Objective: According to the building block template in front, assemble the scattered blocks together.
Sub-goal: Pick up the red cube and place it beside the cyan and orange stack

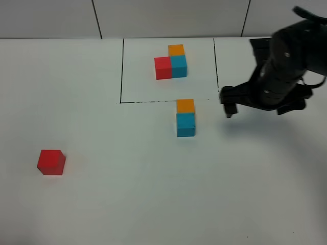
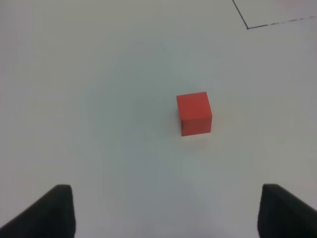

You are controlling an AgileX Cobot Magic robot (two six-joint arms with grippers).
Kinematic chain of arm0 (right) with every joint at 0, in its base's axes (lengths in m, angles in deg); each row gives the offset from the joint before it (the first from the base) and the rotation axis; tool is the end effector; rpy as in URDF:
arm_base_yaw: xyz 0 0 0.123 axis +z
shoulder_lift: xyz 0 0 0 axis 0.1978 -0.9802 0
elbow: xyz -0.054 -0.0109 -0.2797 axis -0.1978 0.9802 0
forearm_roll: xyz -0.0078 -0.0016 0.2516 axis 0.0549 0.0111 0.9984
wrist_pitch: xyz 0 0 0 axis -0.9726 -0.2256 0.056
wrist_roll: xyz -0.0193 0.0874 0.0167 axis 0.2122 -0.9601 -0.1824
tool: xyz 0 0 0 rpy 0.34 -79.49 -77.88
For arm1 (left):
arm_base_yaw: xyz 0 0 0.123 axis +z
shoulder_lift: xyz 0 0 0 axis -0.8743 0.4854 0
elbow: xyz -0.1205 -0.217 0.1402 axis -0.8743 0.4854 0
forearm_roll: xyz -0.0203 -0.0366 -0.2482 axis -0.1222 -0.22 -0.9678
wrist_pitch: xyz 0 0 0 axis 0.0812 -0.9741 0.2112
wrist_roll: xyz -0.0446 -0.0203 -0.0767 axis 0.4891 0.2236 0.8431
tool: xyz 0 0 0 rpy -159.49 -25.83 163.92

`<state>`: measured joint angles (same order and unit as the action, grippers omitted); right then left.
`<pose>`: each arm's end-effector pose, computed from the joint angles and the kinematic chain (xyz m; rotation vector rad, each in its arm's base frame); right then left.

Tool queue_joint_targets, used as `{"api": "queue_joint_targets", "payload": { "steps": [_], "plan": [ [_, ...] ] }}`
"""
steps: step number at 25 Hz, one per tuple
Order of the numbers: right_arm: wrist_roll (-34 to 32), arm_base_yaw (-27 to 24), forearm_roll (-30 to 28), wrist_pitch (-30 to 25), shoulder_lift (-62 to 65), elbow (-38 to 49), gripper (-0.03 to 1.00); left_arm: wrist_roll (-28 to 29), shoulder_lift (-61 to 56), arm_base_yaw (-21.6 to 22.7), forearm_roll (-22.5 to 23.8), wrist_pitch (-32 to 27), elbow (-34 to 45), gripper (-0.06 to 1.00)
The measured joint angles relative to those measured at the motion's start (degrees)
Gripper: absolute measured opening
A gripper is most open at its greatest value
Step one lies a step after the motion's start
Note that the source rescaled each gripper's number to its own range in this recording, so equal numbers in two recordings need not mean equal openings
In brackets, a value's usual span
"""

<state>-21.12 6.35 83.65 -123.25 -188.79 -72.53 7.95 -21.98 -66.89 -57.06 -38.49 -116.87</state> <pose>0.3375 0.1027 0.1998 -0.0716 2.8408 0.0398 -0.0064 0.0007 0.2787 0.1906 2.0255 -0.0123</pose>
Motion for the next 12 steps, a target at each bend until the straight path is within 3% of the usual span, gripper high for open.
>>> {"api": "queue_joint_targets", "payload": {
  "steps": [7,12],
  "plan": [
    [4.6,-11.9,0.0,1.6,12.0,13.1,1.00,0.0,0.0,0.0,0.0,0.0,0.0,0.70],
    [9.5,-15.4,0.0,1.2,20.8,18.4,1.00,0.0,0.0,0.0,0.0,0.0,0.0,0.70]
  ]
}}
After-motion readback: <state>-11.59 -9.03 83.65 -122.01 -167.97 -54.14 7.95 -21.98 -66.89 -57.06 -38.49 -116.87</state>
